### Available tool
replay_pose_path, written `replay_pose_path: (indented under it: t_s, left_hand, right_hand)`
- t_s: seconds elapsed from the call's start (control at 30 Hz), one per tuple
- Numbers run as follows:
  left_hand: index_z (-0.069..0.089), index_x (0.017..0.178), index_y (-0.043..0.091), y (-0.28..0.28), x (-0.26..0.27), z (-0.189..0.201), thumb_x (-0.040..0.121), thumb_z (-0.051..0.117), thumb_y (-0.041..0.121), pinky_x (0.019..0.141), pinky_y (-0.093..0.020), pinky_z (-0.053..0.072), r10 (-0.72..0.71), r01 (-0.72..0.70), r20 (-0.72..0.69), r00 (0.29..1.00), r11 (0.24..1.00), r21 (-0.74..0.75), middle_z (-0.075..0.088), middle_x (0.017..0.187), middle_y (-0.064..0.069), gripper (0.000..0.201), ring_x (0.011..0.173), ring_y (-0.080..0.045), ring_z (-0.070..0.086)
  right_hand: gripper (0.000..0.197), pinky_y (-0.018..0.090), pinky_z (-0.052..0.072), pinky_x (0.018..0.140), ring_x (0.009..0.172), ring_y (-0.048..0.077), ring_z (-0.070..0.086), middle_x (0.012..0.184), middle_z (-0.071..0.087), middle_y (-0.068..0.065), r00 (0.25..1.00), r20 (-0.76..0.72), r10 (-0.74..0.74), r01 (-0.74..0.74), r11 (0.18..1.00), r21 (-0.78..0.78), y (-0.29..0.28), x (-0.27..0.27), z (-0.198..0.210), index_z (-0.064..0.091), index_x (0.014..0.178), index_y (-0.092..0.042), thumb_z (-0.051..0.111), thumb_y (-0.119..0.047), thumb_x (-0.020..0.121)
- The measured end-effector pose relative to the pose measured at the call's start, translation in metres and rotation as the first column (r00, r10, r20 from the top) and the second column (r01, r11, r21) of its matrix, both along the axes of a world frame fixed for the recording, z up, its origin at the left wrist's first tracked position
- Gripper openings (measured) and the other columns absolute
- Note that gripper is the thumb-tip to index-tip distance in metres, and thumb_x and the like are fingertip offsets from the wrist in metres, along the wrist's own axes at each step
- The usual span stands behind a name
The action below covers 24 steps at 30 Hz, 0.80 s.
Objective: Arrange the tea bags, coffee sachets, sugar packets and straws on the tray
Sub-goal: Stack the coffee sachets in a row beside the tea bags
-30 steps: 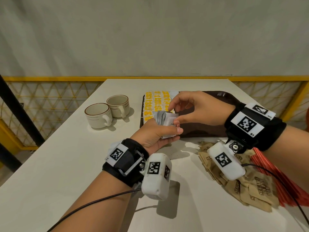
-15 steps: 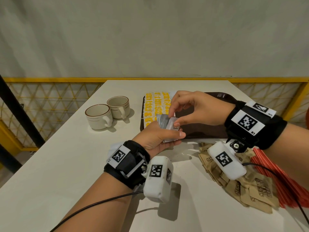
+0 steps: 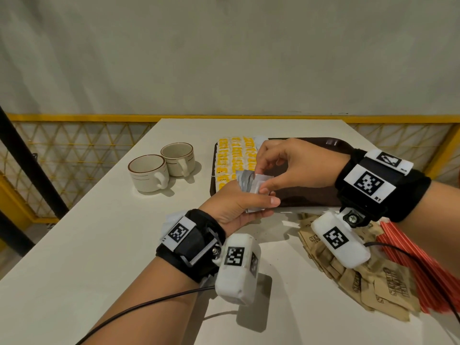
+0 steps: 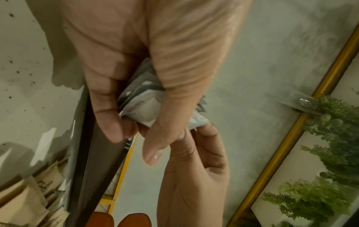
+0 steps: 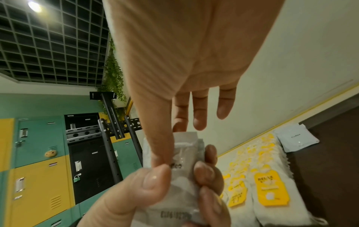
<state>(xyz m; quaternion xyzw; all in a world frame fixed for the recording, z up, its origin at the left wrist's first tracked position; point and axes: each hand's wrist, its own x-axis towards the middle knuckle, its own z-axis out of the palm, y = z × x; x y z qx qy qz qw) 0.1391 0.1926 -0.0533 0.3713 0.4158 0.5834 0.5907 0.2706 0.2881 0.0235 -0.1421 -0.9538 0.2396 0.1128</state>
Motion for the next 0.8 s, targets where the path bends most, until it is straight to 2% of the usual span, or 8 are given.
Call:
replay_pose_path:
  t_s: [0.17, 0.27, 0.37, 0.43, 0.5, 0.6, 0.7, 0.8]
  left_hand:
    - [0.063, 0.105, 0.010, -0.003, 0.000, 0.004, 0.065, 0.073, 0.005, 0.062, -0.024, 0.055, 0.017, -0.017, 0.022, 1.000, 1.000, -0.001, 0.067, 0.077, -0.002, 0.041, 0.073, -0.012, 0.065]
    - [0.063, 0.108, 0.008, -0.002, 0.001, 0.006, 0.067, 0.073, 0.016, 0.060, -0.023, 0.054, 0.065, -0.065, 0.049, 0.997, 0.998, -0.006, 0.067, 0.081, -0.004, 0.043, 0.073, -0.014, 0.063]
    - [0.061, 0.114, 0.007, 0.000, 0.000, 0.006, 0.059, 0.076, 0.035, 0.059, -0.024, 0.055, 0.134, -0.133, 0.066, 0.989, 0.991, -0.013, 0.068, 0.080, -0.006, 0.064, 0.071, -0.015, 0.064]
    - [0.058, 0.121, 0.007, 0.002, -0.002, 0.004, 0.049, 0.081, 0.048, 0.060, -0.025, 0.056, 0.166, -0.166, 0.081, 0.983, 0.986, -0.006, 0.068, 0.084, -0.008, 0.086, 0.073, -0.016, 0.067]
    - [0.058, 0.123, 0.008, 0.005, -0.005, 0.002, 0.042, 0.086, 0.053, 0.062, -0.028, 0.056, 0.178, -0.180, 0.131, 0.975, 0.984, 0.000, 0.070, 0.090, -0.010, 0.097, 0.077, -0.018, 0.068]
    - [0.059, 0.121, 0.011, 0.008, -0.011, 0.002, 0.055, 0.077, 0.051, 0.064, -0.029, 0.056, 0.222, -0.226, 0.184, 0.958, 0.974, 0.000, 0.066, 0.091, -0.007, 0.079, 0.076, -0.017, 0.065]
    - [0.062, 0.098, 0.015, 0.011, -0.018, 0.011, 0.069, 0.072, 0.038, 0.064, -0.028, 0.056, 0.309, -0.308, 0.090, 0.947, 0.951, -0.018, 0.058, 0.070, 0.001, 0.039, 0.068, -0.014, 0.061]
    - [0.059, 0.085, 0.013, 0.024, -0.031, 0.032, 0.084, 0.068, 0.013, 0.052, -0.023, 0.052, 0.344, -0.349, -0.097, 0.934, 0.937, -0.038, 0.053, 0.062, 0.000, 0.009, 0.054, -0.011, 0.054]
  right_hand:
    - [0.012, 0.035, 0.050, 0.081, 0.088, 0.016, 0.055, 0.097, 0.055, -0.009, 0.995, 0.089, -0.033, 0.031, 0.999, 0.019, -0.001, -0.001, 0.001, 0.070, 0.082, -0.032, 0.077, -0.024, 0.077]
    - [0.010, 0.037, 0.050, 0.079, 0.086, 0.019, 0.057, 0.095, 0.057, -0.005, 0.991, 0.106, -0.085, 0.087, 0.996, -0.009, -0.001, -0.001, -0.003, 0.068, 0.075, -0.035, 0.076, -0.029, 0.077]
    - [0.014, 0.033, 0.049, 0.076, 0.081, 0.026, 0.059, 0.095, 0.067, 0.016, 0.984, 0.030, -0.173, 0.176, 0.957, -0.231, -0.001, 0.000, -0.012, 0.073, 0.087, -0.016, 0.077, -0.025, 0.077]
    - [0.024, 0.035, 0.050, 0.080, 0.083, 0.024, 0.061, 0.103, 0.067, 0.022, 0.979, 0.019, -0.201, 0.190, 0.890, -0.414, 0.001, 0.001, -0.019, 0.069, 0.099, -0.005, 0.074, -0.018, 0.080]
    - [0.027, 0.037, 0.051, 0.088, 0.092, 0.025, 0.063, 0.113, 0.064, 0.024, 0.977, -0.004, -0.214, 0.176, 0.811, -0.557, 0.002, 0.003, -0.022, 0.063, 0.110, -0.001, 0.067, -0.013, 0.085]
    - [0.035, 0.047, 0.049, 0.098, 0.110, 0.035, 0.061, 0.122, 0.060, 0.023, 0.965, -0.087, -0.249, 0.108, 0.672, -0.733, 0.007, 0.006, -0.023, 0.055, 0.123, 0.000, 0.060, -0.009, 0.090]
    - [0.027, 0.040, 0.056, 0.086, 0.100, 0.031, 0.063, 0.117, 0.061, 0.023, 0.923, -0.181, -0.340, 0.055, 0.581, -0.812, 0.017, 0.010, -0.017, 0.053, 0.118, -0.001, 0.055, -0.005, 0.092]
    - [0.027, 0.032, 0.060, 0.073, 0.097, 0.029, 0.063, 0.117, 0.059, 0.021, 0.889, -0.181, -0.421, 0.107, 0.575, -0.811, 0.039, 0.009, -0.011, 0.054, 0.119, -0.006, 0.053, 0.001, 0.093]
